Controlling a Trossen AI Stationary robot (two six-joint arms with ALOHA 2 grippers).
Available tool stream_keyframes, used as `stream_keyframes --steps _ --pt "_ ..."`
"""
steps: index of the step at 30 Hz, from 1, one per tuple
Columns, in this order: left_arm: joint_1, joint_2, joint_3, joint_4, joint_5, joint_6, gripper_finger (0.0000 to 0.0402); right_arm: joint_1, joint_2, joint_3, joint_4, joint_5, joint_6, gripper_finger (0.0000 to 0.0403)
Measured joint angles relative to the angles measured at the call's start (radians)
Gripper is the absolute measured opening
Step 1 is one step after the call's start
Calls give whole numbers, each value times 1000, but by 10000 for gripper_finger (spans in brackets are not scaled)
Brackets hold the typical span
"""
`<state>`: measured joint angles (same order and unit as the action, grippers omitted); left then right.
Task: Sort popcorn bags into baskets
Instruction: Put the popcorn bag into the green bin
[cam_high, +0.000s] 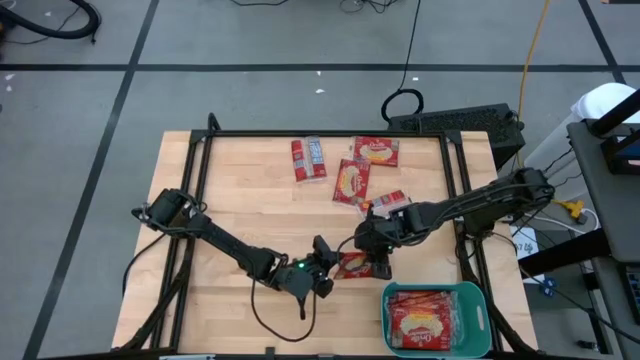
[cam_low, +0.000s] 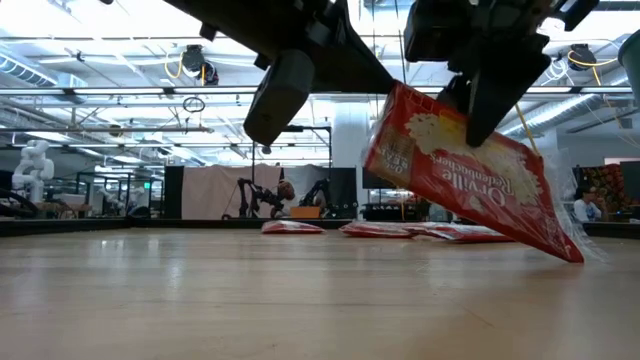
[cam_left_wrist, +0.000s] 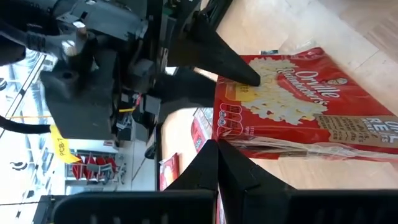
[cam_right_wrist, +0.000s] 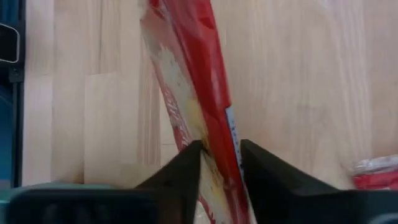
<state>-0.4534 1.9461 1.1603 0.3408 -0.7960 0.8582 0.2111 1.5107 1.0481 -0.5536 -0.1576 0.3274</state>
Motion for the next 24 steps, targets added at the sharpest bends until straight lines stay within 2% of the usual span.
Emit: stream_keyframes --steps 4,6,10,14,18,24 --pt "0 0 0 -1 -2 -26 1 3 -13 0 -6 -5 -7 28" --pt "0 0 0 2 -3 -65 8 7 -17 0 -4 -4 -7 10" --pt "0 -1 0 2 -22 -98 44 14 -33 0 -9 -4 66 20" --pt "-1 -1 1 5 -63 -138 95 20 -52 41 -92 -1 130 13" --pt "-7 -17 1 -17 -143 -216 142 33 -53 134 -230 0 159 6" --pt "-12 -89 1 -139 -148 -370 178 50 -53 336 -473 22 240 9"
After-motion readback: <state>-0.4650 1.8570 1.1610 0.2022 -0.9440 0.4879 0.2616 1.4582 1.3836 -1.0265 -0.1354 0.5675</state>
